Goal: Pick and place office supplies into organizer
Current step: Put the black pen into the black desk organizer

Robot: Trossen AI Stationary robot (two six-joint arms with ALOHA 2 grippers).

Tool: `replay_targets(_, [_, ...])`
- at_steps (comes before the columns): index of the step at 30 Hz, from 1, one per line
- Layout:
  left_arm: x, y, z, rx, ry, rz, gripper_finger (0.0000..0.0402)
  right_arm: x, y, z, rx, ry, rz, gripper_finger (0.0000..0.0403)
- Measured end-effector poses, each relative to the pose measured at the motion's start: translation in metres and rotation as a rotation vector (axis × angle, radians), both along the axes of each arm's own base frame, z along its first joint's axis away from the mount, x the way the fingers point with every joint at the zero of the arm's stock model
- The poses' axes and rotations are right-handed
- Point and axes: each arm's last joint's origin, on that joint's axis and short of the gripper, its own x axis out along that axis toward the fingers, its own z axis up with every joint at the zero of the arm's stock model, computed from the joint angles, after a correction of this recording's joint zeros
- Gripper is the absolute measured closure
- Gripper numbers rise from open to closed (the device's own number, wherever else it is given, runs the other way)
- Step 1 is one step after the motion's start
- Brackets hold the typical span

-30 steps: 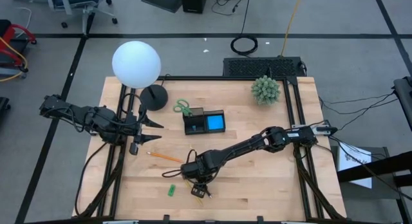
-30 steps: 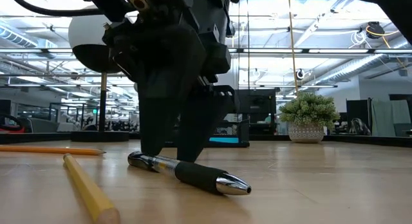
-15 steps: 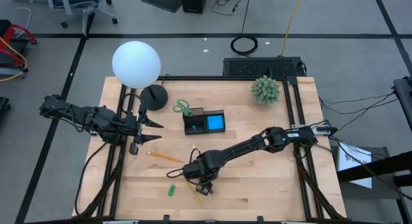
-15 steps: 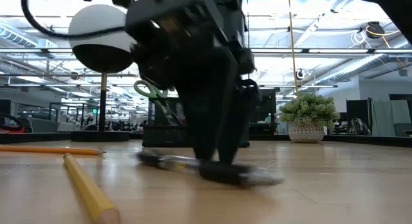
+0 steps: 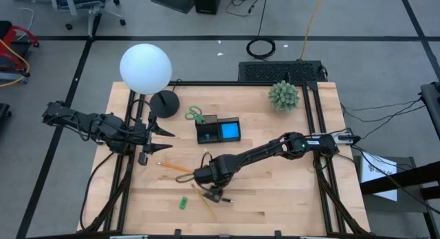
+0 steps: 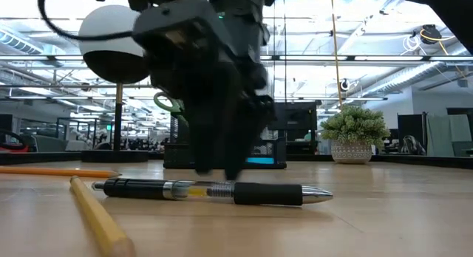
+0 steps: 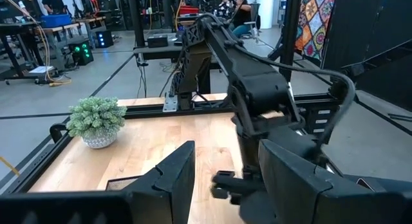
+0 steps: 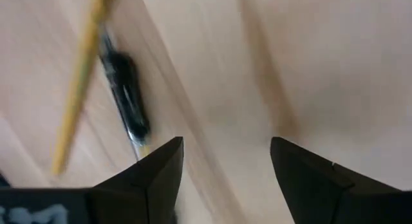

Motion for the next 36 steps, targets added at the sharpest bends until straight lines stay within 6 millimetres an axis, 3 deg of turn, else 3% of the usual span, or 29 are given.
replay_targets(3, [0.0,0.0,0.0,0.001,0.003,0.0,0.0229,0.007,0.002,0.011,0.04,-0.104,0.006,0.0177])
replay_targets(9, [0.0,0.0,0.0,0.004,0.004,0.0,0.0229,0.013,0.032,0.015,0.177,-0.236,0.098,0.0177])
replay_targets(19, [0.0,0.0,0.0,0.003,-0.002,0.0,0.0229,-0.007,0.037,0.007,-0.062,-0.107,0.159,0.0177])
replay_targets(36, [0.0,0.001,0.0,0.006,-0.003,0.018,0.0229,-0.018,0.063,0.007,-0.139,-0.142,0.262,0.0177])
